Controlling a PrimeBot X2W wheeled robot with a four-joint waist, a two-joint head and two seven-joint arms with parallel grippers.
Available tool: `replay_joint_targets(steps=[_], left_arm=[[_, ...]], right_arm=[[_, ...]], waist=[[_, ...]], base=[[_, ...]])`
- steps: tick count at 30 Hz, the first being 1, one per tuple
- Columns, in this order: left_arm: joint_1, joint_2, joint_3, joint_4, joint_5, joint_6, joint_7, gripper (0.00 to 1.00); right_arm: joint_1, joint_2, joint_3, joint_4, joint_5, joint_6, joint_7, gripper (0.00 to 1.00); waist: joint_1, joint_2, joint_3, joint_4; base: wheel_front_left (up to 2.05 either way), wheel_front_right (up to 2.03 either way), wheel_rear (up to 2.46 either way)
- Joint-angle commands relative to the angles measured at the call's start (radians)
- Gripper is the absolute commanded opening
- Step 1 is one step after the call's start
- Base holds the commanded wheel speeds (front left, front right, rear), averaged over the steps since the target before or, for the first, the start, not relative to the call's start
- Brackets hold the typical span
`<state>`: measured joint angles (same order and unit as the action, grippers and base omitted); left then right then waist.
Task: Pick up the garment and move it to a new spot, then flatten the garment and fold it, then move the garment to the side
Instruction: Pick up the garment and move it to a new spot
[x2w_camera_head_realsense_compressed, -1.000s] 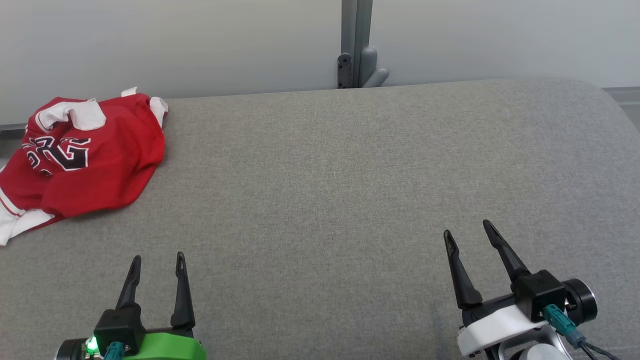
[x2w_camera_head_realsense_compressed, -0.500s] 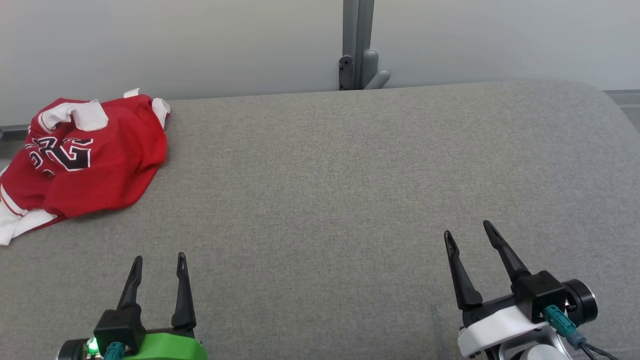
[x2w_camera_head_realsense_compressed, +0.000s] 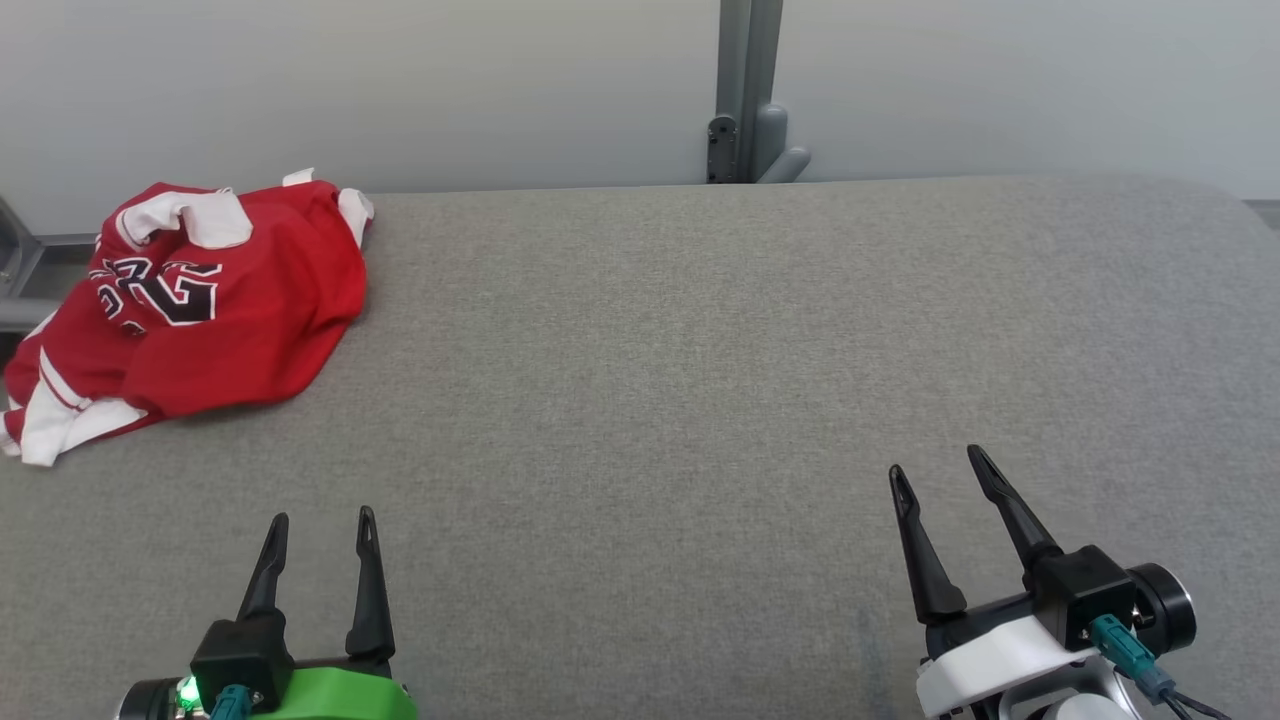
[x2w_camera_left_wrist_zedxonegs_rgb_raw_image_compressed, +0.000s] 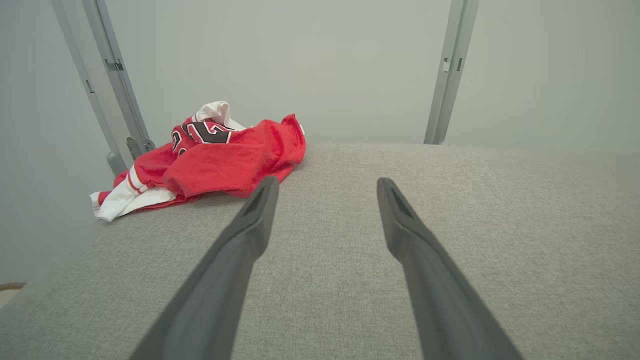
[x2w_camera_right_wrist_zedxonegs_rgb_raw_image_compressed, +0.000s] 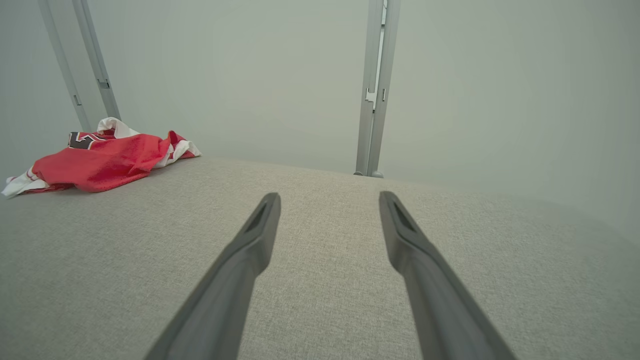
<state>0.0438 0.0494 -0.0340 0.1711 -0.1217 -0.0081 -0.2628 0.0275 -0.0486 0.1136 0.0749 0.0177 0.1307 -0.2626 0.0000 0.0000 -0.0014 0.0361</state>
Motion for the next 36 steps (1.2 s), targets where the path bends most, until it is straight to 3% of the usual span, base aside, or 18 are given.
replay_joint_targets(steps=[1, 6, 23, 36], left_arm=[[-0.003, 0.002, 0.002, 0.001, -0.002, 0.003, -0.003, 1.0], [-0.002, 0.002, 0.008, 0.0, 0.006, 0.003, -0.002, 1.0], [0.025, 0.002, 0.041, -0.023, 0.029, -0.007, -0.002, 1.0], [0.004, 0.005, 0.1, -0.049, 0.011, -0.004, -0.002, 1.0]], right_arm=[[0.012, -0.003, 0.003, -0.003, 0.009, 0.0, -0.003, 1.0], [0.015, -0.003, 0.008, -0.004, 0.012, 0.0, -0.003, 1.0], [0.036, -0.004, 0.001, -0.002, 0.031, 0.0, -0.003, 1.0], [-0.025, -0.004, 0.049, 0.022, 0.01, 0.0, -0.003, 1.0]], waist=[[0.0, 0.0, -0.005, 0.038], [0.0, 0.0, -0.012, 0.101], [0.0, 0.0, -0.02, 0.442], [0.0, 0.0, 0.02, 0.493]], base=[[0.0, 0.0, 0.0], [0.0, 0.0, 0.0], [0.0, 0.0, 0.0], [0.0, 0.0, 0.0]])
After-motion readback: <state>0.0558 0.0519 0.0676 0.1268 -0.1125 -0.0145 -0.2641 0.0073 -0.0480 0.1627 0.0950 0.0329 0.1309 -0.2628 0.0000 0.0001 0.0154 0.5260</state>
